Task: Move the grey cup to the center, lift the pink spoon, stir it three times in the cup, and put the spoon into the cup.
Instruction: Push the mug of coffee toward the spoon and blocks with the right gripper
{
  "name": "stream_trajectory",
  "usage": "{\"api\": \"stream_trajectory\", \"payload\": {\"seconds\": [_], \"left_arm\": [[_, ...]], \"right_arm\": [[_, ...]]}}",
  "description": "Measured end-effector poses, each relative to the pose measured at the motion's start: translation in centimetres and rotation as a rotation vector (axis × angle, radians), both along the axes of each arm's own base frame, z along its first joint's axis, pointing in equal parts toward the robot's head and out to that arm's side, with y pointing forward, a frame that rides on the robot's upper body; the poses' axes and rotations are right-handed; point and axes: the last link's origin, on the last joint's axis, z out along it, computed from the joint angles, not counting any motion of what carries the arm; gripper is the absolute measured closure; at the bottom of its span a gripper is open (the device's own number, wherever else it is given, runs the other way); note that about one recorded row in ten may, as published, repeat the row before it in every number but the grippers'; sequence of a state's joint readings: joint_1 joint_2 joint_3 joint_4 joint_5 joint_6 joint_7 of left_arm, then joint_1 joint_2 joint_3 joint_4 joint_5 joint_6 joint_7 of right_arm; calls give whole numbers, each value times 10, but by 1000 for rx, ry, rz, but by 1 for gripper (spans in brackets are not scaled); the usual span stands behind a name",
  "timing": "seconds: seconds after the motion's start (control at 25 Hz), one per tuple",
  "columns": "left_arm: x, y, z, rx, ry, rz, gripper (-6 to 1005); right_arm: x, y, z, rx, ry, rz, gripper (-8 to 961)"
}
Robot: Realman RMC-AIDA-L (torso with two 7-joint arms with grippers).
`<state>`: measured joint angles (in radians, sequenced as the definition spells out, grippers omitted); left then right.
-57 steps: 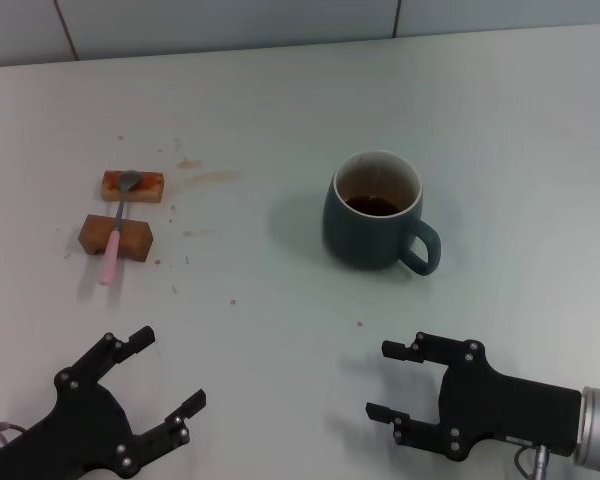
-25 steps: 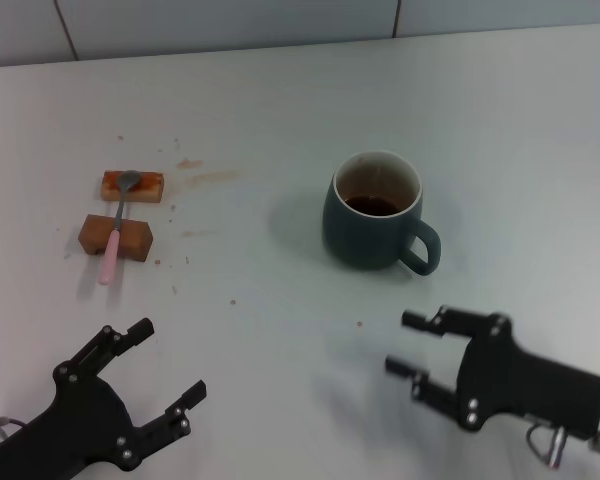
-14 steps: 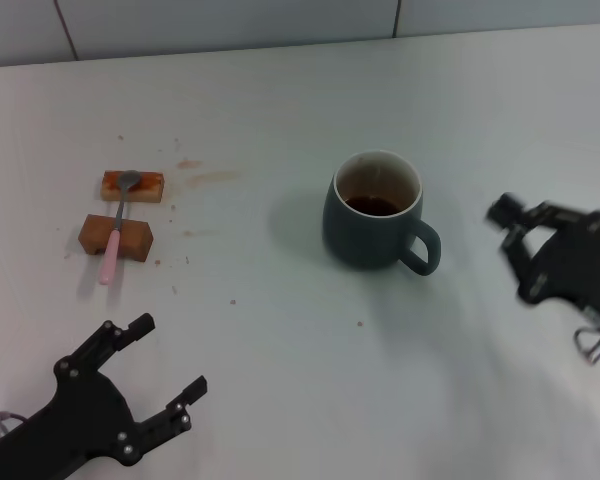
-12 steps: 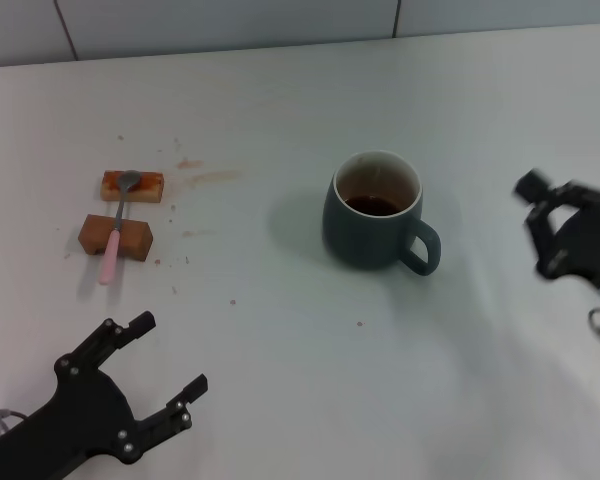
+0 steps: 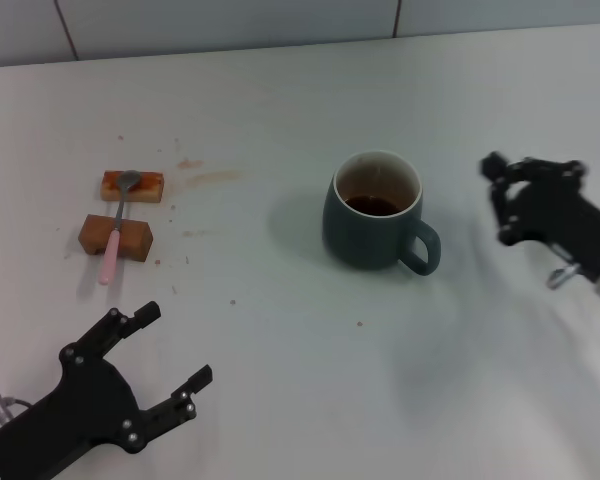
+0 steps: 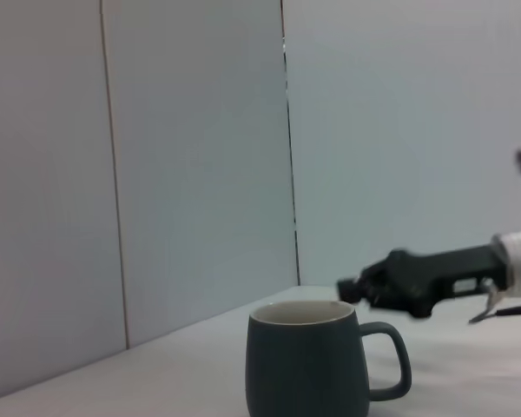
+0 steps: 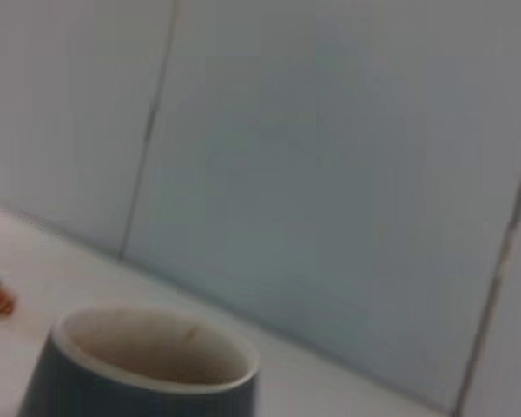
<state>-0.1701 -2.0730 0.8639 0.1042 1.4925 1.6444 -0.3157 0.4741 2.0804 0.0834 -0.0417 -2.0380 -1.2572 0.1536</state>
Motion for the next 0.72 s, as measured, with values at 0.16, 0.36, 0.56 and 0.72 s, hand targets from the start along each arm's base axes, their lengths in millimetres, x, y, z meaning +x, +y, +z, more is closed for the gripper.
{"api": "stream_trajectory", "payload": {"seconds": [0.16,0.36,0.56,0.72], "left_arm": [[1,2,0,1,-2,-6,164],[1,2,1,9,-5,-2,165],[1,2,1,10,-6,0,166],[1,0,4,22,-19,-3,167]], "right_arm": [[-7,12,-13,-70,-72,14,902],[-14,16,-29,-106,-127,21,901],[-21,17,-41,-123,-143,22,901],[-35,25,-52,-150,-134,22,901]]}}
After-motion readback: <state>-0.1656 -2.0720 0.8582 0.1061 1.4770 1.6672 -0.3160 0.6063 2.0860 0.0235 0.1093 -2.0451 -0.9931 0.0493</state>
